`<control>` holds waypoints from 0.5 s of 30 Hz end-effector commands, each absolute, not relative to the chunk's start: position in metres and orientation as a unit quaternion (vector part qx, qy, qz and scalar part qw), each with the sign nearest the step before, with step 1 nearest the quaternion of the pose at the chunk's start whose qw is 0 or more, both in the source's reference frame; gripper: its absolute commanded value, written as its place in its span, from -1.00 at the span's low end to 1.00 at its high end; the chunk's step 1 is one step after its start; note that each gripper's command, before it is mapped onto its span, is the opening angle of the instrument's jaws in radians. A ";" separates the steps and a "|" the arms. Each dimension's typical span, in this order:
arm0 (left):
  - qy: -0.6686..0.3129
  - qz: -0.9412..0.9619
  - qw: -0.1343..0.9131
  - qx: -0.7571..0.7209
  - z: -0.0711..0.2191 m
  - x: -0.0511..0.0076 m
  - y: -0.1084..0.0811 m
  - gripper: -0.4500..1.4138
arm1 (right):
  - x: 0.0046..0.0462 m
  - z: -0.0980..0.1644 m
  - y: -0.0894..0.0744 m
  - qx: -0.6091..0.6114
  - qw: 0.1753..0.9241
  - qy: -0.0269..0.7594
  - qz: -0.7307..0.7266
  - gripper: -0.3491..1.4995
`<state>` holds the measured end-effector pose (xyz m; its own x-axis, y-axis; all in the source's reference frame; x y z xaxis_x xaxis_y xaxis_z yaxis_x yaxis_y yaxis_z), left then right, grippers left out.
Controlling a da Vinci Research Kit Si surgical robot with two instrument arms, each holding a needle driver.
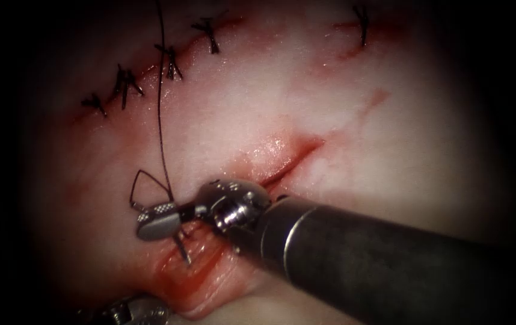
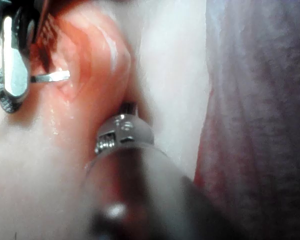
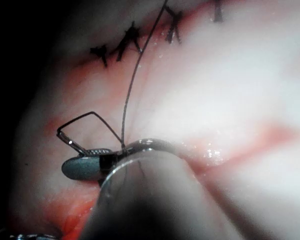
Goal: Wound Closure
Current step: Push needle through bottom of wound with right tool
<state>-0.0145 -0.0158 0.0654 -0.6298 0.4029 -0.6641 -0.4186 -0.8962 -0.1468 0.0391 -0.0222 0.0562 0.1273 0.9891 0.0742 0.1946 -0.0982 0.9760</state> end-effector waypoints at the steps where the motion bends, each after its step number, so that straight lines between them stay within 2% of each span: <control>1: 0.011 0.903 0.227 -0.366 0.066 -0.0150 -0.016 -0.77 | 0.0400 0.056 -0.022 0.601 0.451 0.495 0.436 -1.00; 15: 0.010 0.902 0.228 -0.366 0.066 -0.0149 -0.015 -0.77 | 0.0396 0.054 -0.024 0.630 0.433 0.473 0.438 -1.00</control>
